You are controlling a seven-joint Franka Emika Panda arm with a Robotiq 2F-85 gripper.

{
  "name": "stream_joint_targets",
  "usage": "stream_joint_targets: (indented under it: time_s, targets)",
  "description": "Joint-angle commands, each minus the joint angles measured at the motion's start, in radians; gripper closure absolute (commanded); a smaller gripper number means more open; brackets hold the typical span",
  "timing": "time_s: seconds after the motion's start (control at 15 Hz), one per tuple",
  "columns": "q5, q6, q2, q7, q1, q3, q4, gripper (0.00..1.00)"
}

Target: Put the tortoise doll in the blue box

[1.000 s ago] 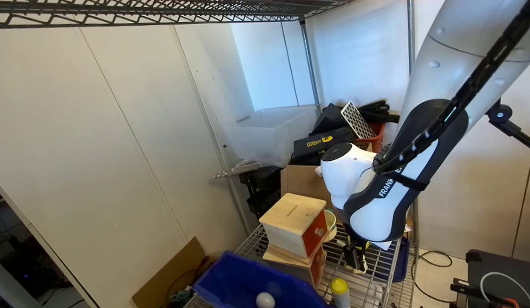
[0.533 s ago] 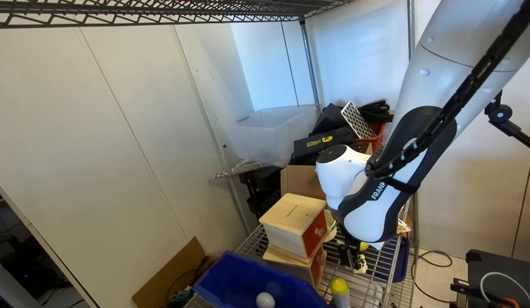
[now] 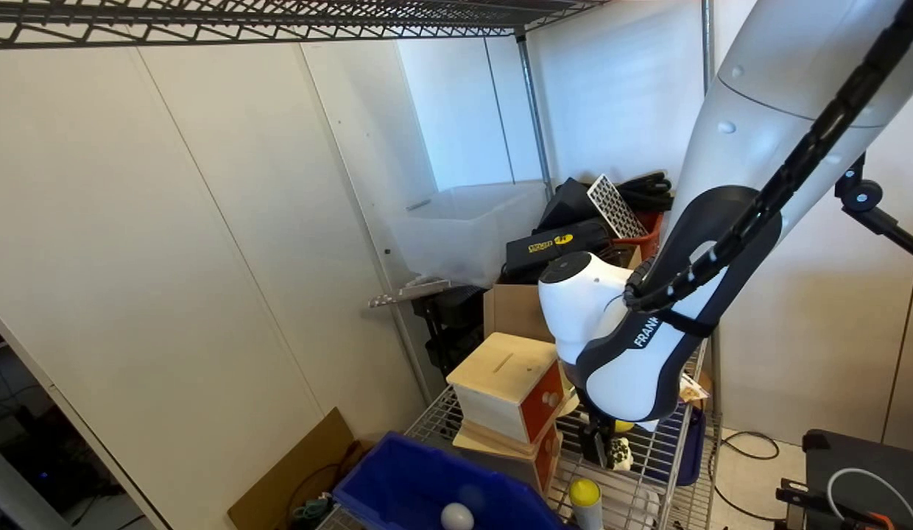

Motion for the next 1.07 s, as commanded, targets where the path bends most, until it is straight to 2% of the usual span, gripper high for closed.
stream_joint_targets:
  time_s: [0.0, 0.73, 0.8, 0.87, 1.0]
  targets:
    - [0.004, -0.001, 0.0, -0.005, 0.003, -0.003, 0.001, 0.0]
    - [-0.013, 0.046, 0.054, 0.083, 0.02, -0.061, 0.026, 0.0]
    - [-0.015, 0.065, 0.064, 0.088, 0.022, -0.067, 0.03, 0.03]
    - [-0.007, 0.078, 0.072, 0.087, 0.019, -0.065, 0.036, 0.12]
    - [-0.005, 0.098, 0.089, 0.091, 0.023, -0.07, 0.046, 0.11]
